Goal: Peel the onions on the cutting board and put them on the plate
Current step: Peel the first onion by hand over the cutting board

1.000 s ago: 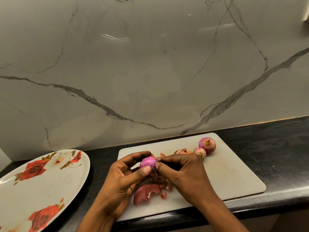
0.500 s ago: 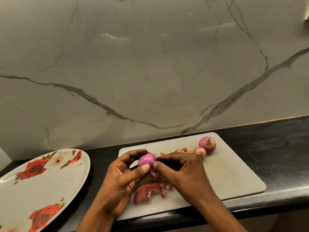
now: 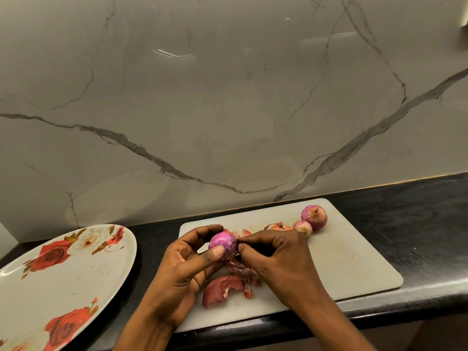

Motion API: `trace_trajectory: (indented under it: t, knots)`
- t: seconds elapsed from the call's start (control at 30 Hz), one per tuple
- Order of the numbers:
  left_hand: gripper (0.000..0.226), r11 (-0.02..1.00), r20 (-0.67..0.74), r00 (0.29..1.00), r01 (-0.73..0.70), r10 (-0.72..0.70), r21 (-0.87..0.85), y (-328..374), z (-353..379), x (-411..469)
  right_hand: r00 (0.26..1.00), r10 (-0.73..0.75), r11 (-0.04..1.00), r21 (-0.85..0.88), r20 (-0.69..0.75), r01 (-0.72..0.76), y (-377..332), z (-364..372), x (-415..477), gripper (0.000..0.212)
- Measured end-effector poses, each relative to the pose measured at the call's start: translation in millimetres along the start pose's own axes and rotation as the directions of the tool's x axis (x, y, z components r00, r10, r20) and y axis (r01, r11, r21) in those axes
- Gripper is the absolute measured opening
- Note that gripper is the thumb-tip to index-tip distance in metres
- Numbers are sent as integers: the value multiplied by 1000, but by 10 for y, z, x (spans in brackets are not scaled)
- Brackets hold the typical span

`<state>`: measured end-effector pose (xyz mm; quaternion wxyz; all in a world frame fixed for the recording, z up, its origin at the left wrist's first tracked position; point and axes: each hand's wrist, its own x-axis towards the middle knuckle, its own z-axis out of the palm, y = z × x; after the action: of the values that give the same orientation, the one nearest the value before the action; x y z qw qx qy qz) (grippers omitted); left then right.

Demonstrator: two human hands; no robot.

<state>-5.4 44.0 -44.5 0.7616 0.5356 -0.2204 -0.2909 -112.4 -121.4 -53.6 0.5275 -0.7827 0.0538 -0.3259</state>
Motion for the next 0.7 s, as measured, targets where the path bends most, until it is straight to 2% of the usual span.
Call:
trace_trajectory:
  t: [0.07, 0.17, 0.2, 0.27, 0.33, 0.5, 0.6, 0.7]
  knots:
    - [74, 1000, -3, 1000, 1, -1, -12, 0, 11, 2, 1000, 1, 1000, 6, -4, -1, -14, -2, 1, 27]
    - [43, 1000, -29, 1000, -4, 3, -29, -14, 17, 1, 1000, 6, 1000, 30, 18, -7, -38, 0, 0, 19]
    - [41, 1000, -33, 999, -2, 1, -24, -20, 13, 5, 1000, 6, 999, 31, 17, -7, -38, 0, 1, 16]
    - [44, 1000, -19, 1000, -2, 2, -19, -23, 0, 12, 1000, 3, 1000, 19, 12, -3, -27, 6, 6, 13]
    - [57, 1000, -7, 1000, -5, 5, -2, -11, 2, 9, 1000, 7, 1000, 16, 12, -7, -21, 6, 6, 13]
    - [57, 1000, 0, 1000, 7, -7, 1, -23, -5, 18, 1000, -14, 1000, -13, -8, 14, -28, 8, 3, 15]
    - [75, 1000, 2, 1000, 6, -6, 1, -17, -8, 16, 1000, -14, 1000, -24, -16, 13, -19, 10, -1, 18]
    - [78, 1000, -10, 1000, 6, -6, -10, -15, -4, 18, 1000, 10, 999, -35, -10, -10, -2, 15, -10, 14]
